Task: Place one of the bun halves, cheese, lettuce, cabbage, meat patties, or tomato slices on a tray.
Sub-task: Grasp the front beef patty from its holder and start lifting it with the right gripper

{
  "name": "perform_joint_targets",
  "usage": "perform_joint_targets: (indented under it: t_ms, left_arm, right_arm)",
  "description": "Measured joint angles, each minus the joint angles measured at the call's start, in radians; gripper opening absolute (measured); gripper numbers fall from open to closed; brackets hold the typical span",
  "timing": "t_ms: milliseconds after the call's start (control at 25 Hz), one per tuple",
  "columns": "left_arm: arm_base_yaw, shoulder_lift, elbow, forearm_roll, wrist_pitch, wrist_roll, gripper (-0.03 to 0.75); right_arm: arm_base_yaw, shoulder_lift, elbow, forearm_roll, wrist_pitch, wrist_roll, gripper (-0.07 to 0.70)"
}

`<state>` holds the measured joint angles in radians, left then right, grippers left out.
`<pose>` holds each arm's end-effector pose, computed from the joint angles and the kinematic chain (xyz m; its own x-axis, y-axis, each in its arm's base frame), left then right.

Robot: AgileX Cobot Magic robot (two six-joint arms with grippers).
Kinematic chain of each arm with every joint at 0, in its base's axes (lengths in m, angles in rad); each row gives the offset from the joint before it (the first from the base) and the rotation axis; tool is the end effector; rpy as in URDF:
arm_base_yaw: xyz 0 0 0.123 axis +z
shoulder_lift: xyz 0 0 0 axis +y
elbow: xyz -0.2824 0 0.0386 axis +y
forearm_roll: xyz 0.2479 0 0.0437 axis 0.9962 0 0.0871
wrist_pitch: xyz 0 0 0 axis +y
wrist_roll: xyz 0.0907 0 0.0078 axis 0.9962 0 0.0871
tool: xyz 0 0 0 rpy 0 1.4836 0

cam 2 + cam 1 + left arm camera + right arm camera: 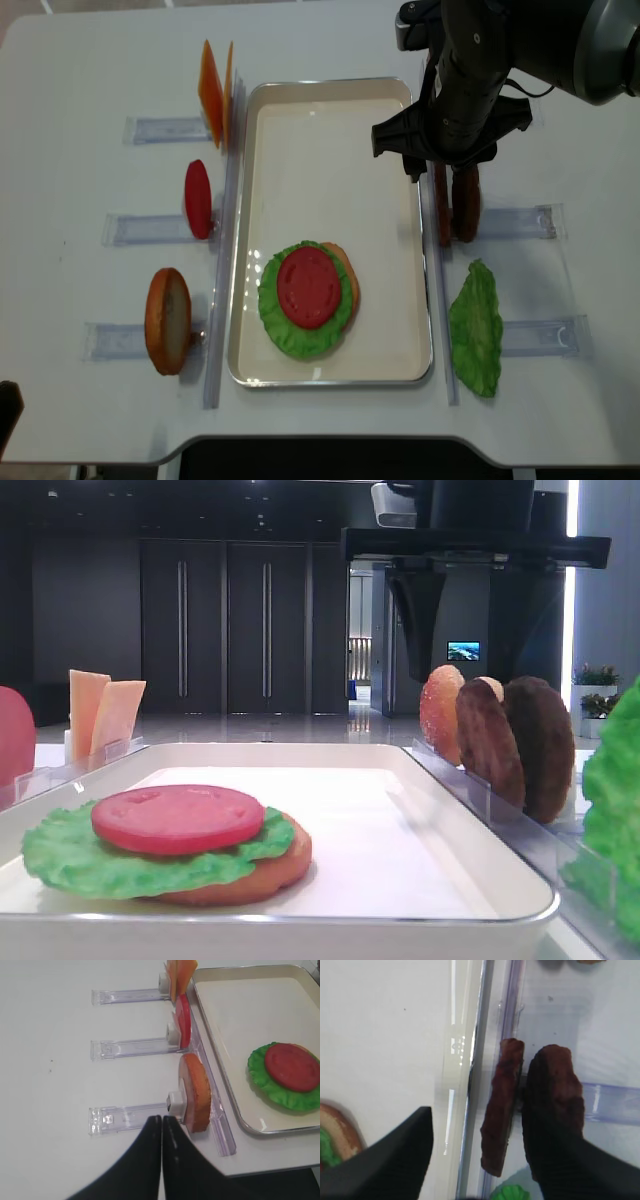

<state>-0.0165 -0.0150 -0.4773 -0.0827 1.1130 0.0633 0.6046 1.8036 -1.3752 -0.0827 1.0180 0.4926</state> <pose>-0.0071 -0.0066 0.2669 -0.5050 0.0349 -0.8624 0.0938 0.9955 -0.0146 0.3043 0.2025 0.2369 -0.9652 -0.1405 -0.2204 -0.1507 0.9881 0.0299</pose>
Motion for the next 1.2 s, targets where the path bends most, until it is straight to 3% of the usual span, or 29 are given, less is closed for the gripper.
perform_joint_targets:
  t_ms: [640, 1000, 1200]
  left_arm:
    - [0.000, 0.000, 0.000, 0.000, 0.000, 0.000, -0.001]
    - [0.000, 0.000, 0.000, 0.000, 0.000, 0.000, -0.001]
    - [0.000, 0.000, 0.000, 0.000, 0.000, 0.000, -0.001]
  right_arm:
    - [0.000, 0.052, 0.000, -0.026, 0.009, 0.000, 0.398]
    - [0.000, 0.052, 0.000, -0.042, 0.009, 0.000, 0.255]
    - [0.000, 0.052, 0.000, -0.047, 0.018, -0.001, 0.225]
